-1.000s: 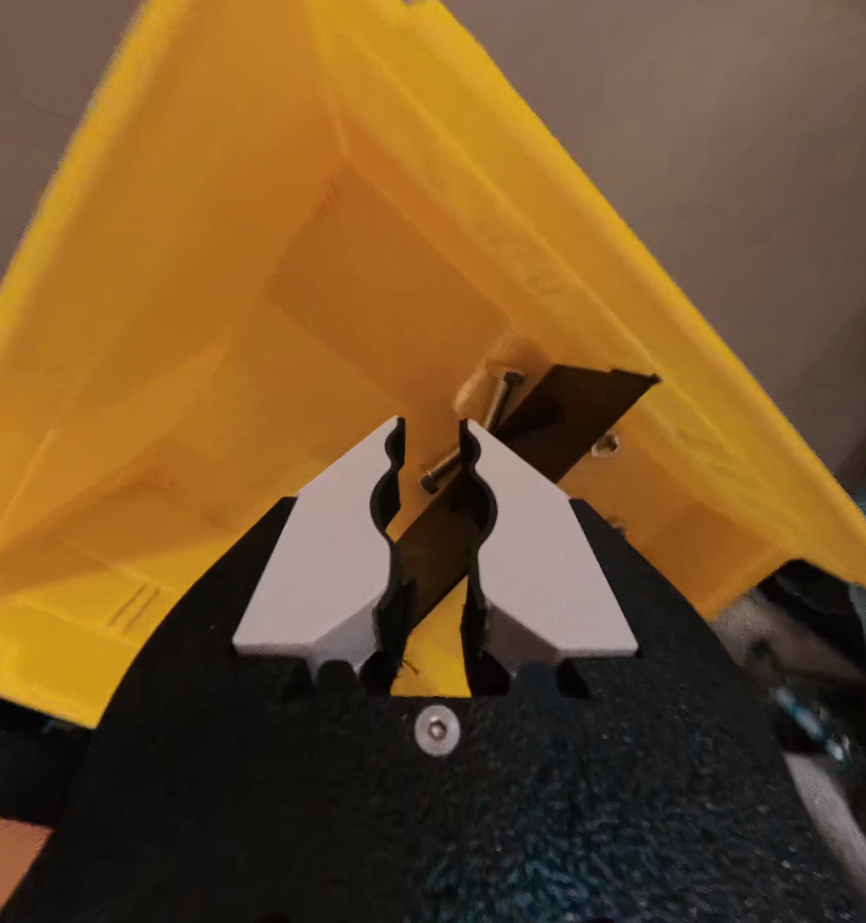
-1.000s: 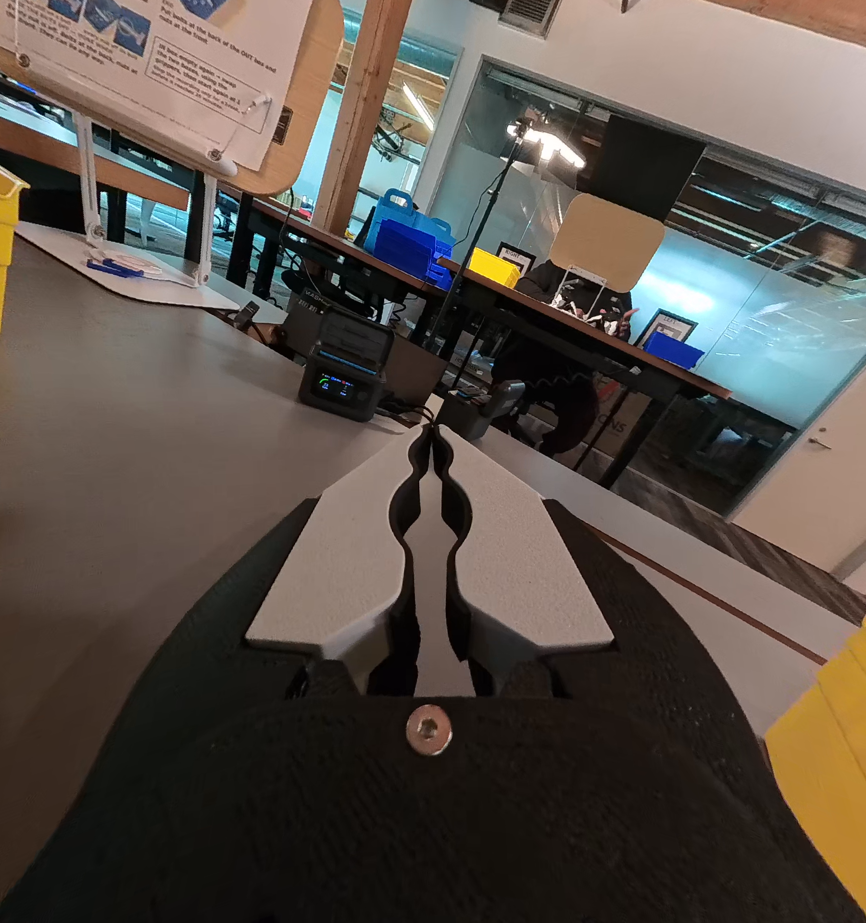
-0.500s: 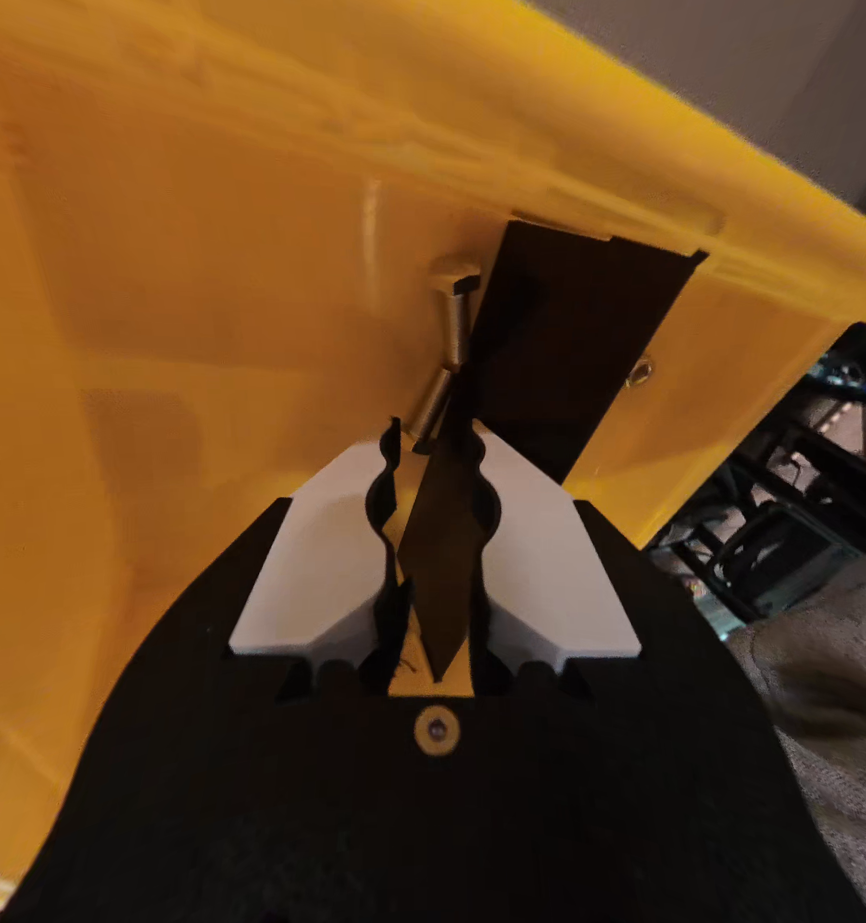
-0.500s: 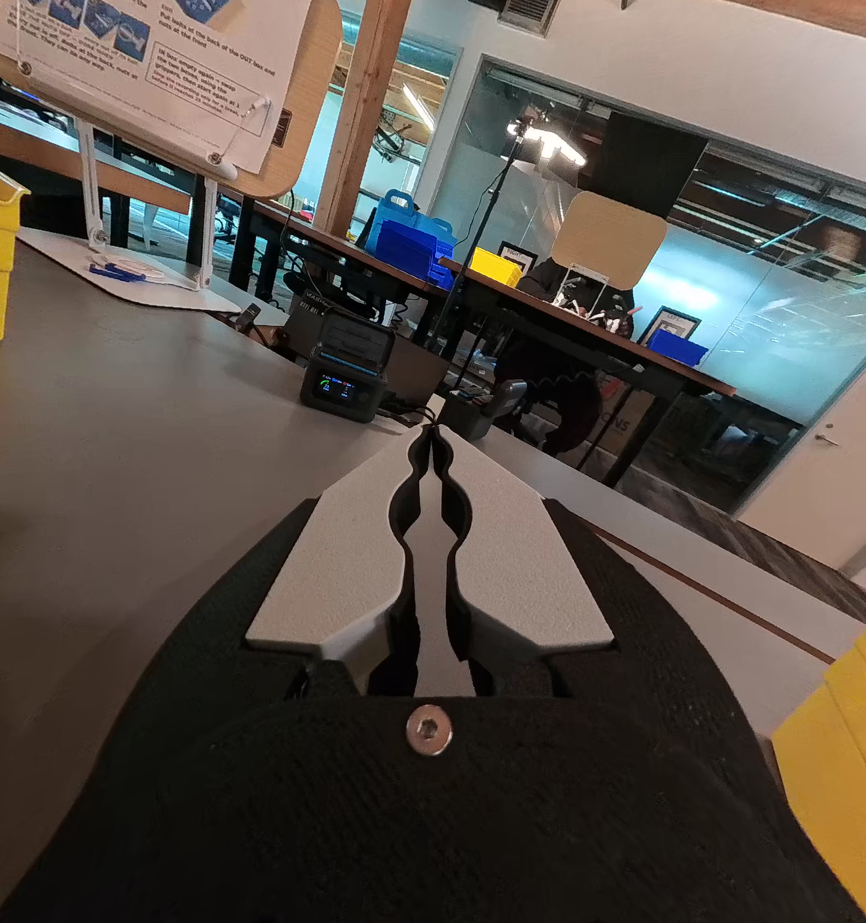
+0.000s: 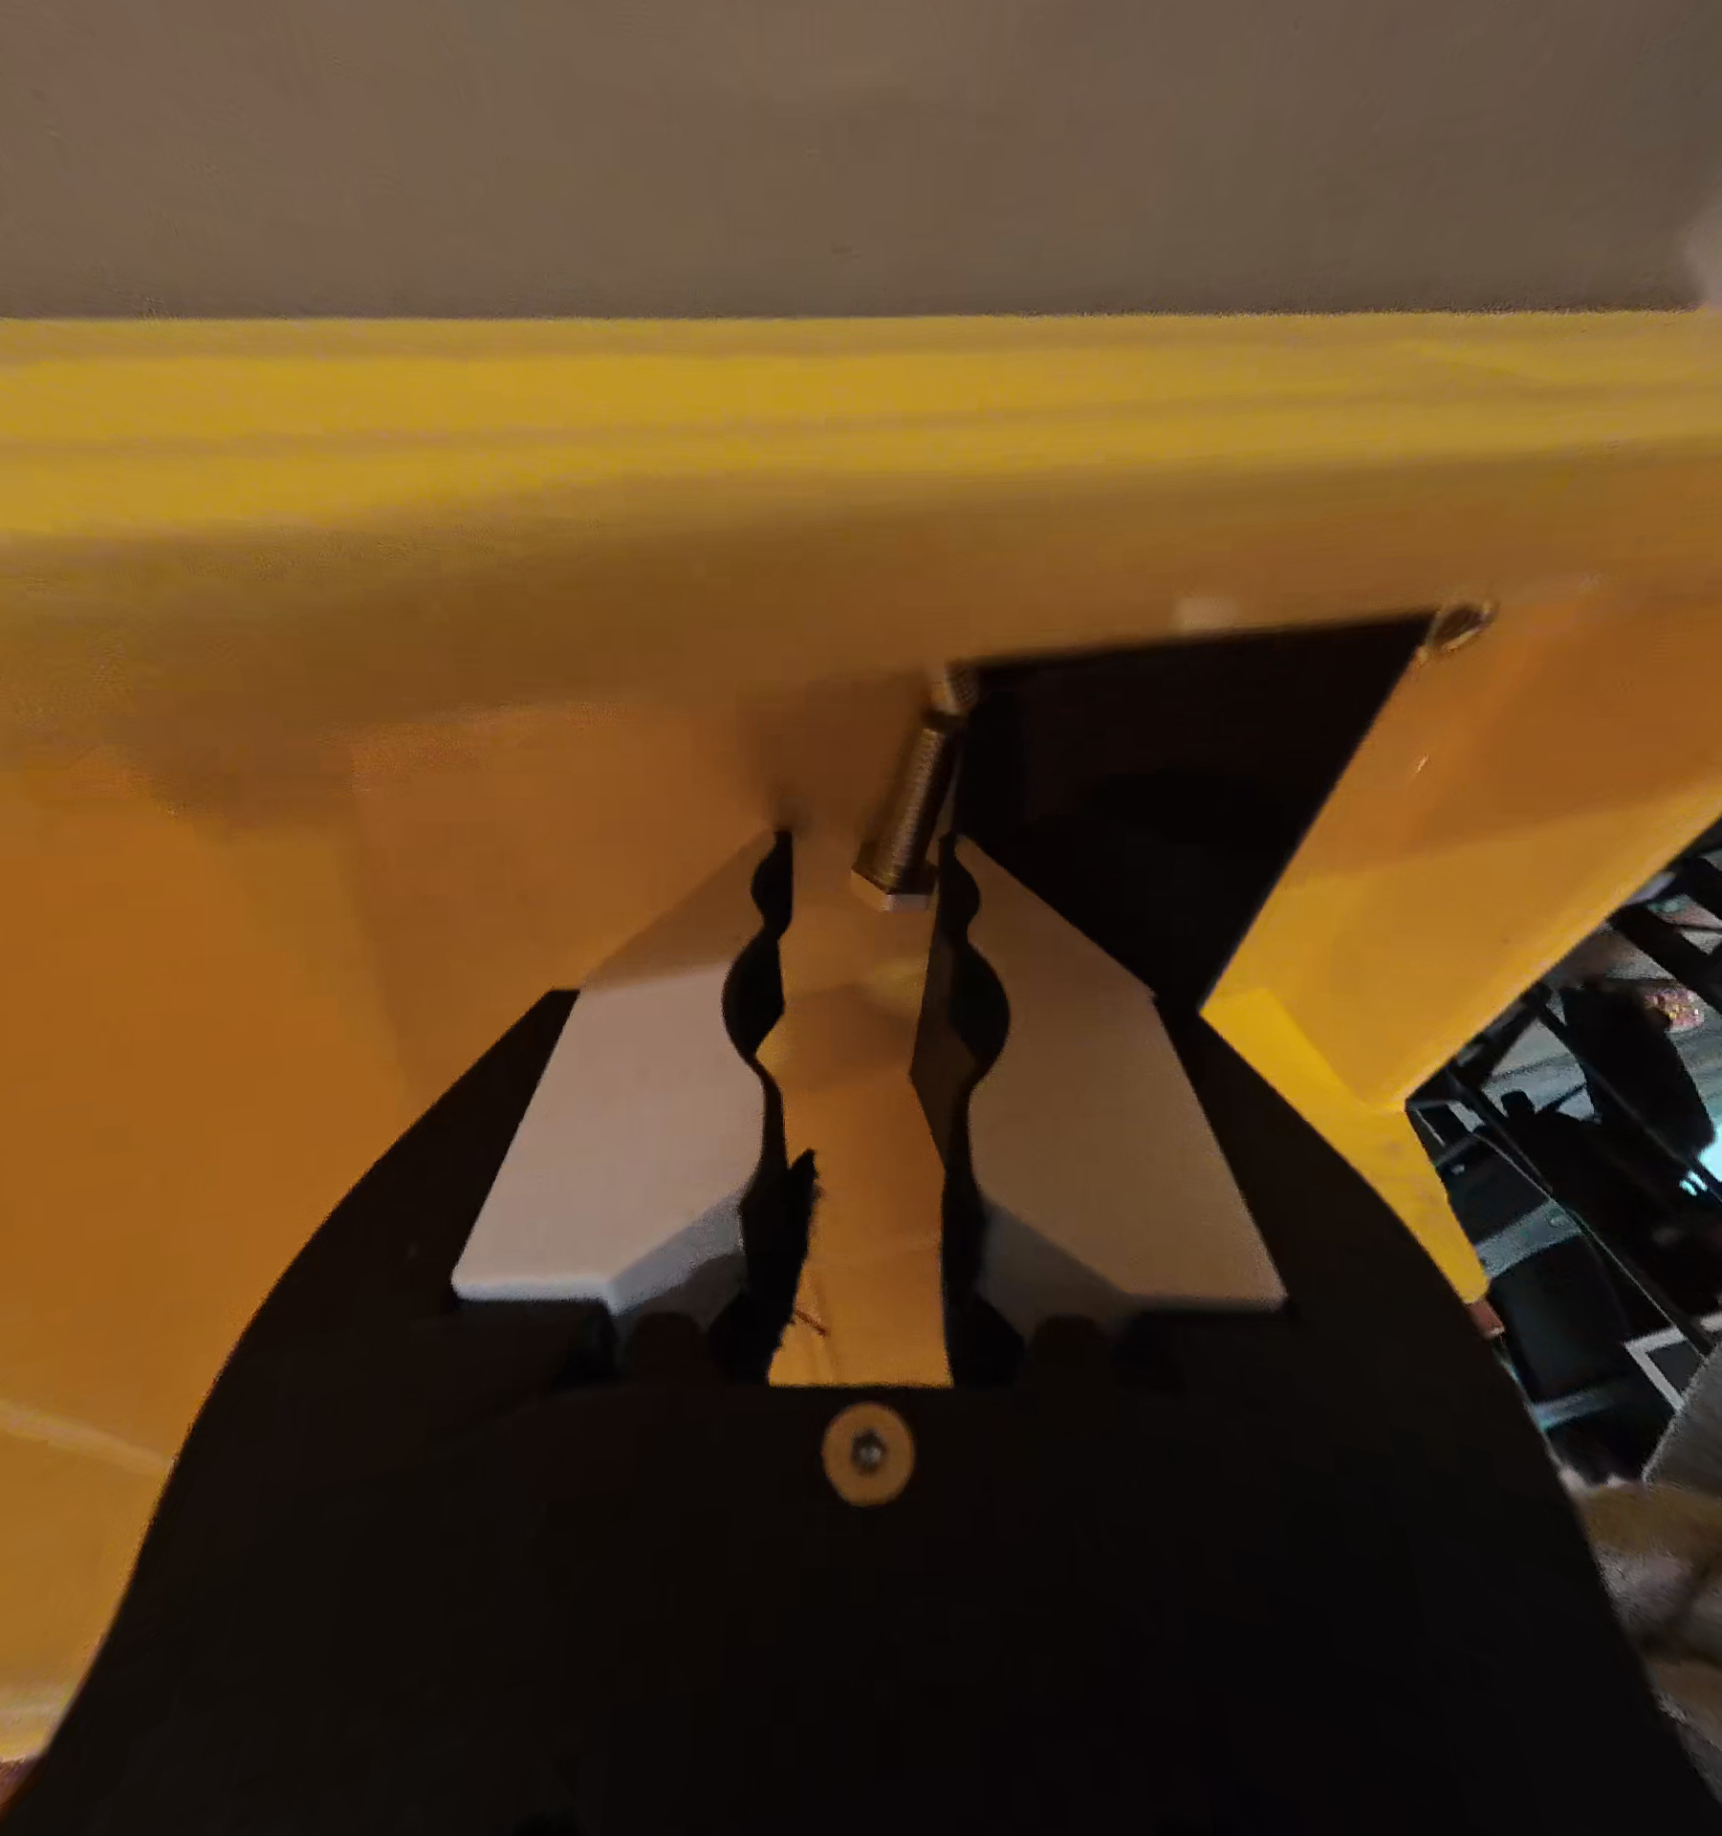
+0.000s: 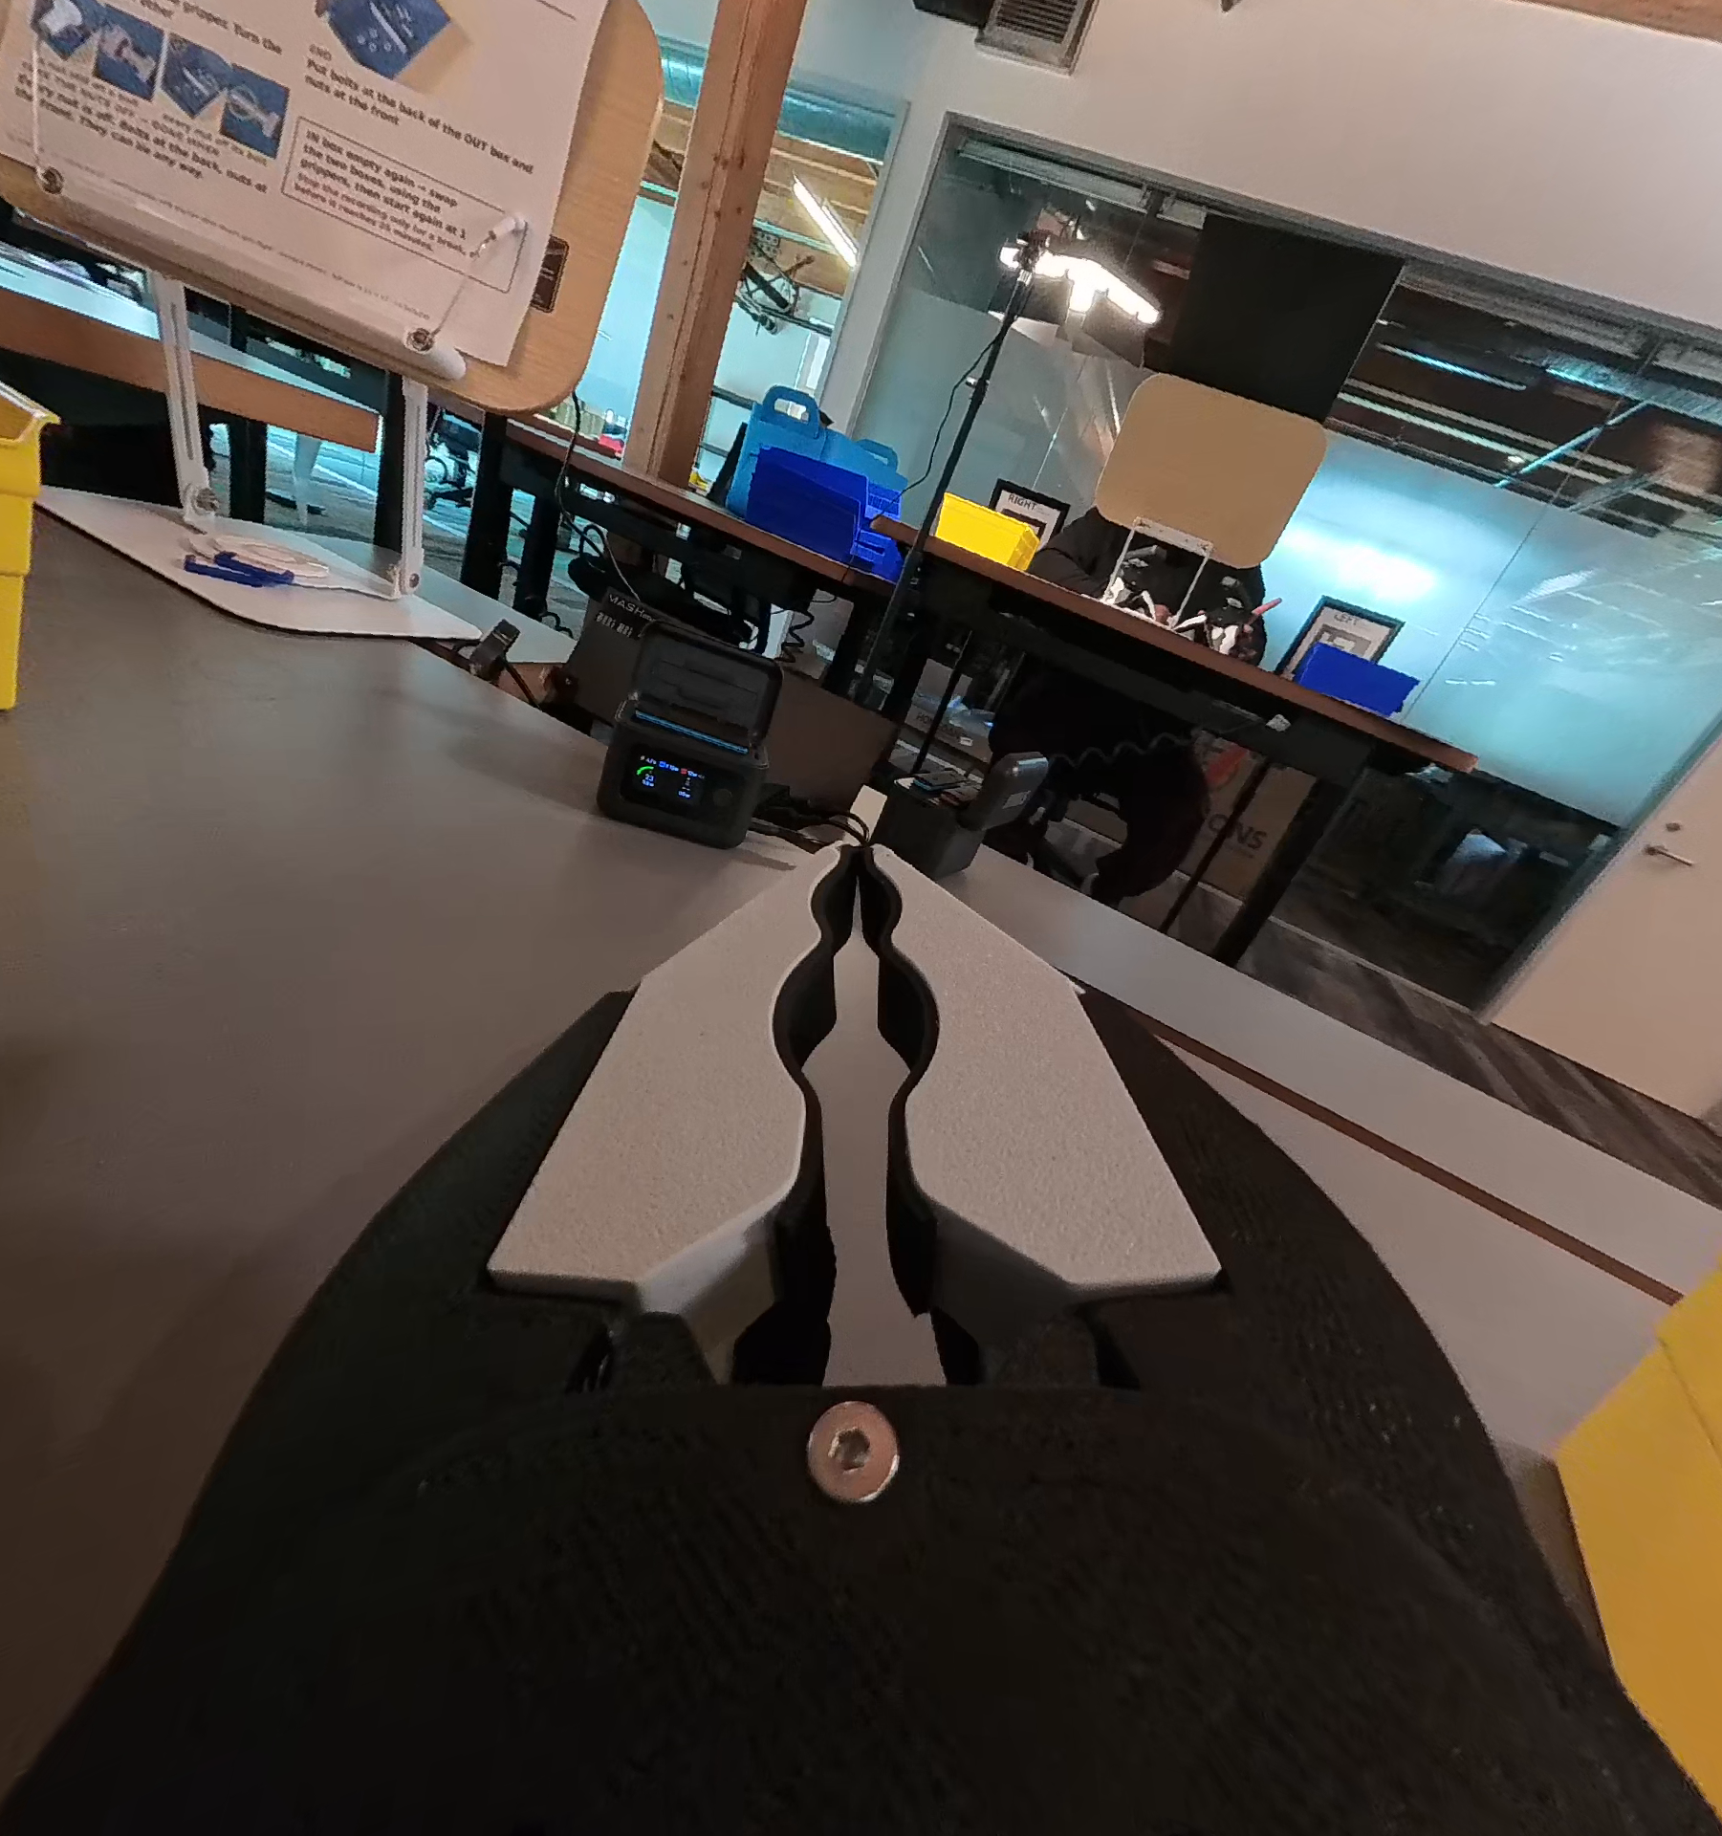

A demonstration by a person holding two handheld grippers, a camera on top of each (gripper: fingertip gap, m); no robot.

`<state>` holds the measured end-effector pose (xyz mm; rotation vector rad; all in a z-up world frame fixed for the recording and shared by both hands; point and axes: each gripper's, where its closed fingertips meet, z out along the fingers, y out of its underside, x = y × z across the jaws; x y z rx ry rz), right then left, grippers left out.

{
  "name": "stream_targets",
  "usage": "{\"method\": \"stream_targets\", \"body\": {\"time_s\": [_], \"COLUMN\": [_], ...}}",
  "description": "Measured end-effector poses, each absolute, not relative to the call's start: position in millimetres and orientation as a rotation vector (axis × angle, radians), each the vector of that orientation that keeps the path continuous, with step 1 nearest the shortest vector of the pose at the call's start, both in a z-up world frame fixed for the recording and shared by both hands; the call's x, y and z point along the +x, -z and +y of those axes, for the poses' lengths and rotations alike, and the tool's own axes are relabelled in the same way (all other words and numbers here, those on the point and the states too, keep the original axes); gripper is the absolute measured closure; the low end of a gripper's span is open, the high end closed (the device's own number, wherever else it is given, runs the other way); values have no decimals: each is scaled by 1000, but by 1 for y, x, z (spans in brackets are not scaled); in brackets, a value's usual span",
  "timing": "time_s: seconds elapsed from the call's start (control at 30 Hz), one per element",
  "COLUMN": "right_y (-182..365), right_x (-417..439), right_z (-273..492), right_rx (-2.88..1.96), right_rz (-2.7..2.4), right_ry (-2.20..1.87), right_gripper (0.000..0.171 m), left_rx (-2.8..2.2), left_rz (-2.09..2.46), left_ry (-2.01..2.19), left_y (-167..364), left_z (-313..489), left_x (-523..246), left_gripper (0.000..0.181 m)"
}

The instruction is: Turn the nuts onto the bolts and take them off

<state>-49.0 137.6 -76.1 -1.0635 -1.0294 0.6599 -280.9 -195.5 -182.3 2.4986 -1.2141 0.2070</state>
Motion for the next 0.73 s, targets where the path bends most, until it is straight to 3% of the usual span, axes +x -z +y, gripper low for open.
{"method": "stream_targets", "body": {"time_s": [0.17,0.3,0.5,0.73], "right_y": [75,75,75,76], "right_x": [-49,-49,-49,-52], "right_z": [139,139,140,139], "right_rx": [-1068,-1069,-1074,-1058], "right_rz": [-1022,-1022,-1013,-1024], "right_ry": [-671,-670,-675,-655], "right_gripper": [171,171,171,171], "left_rx": [2584,2627,2678,3152], "left_rz": [-1167,-1198,-1209,-1102], "left_ry": [-244,-183,-11,443], "left_y": [182,185,183,115], "left_z": [-195,-189,-181,-127], "left_x": [-279,-285,-300,-295], "left_gripper": [158,174,175,174]}}
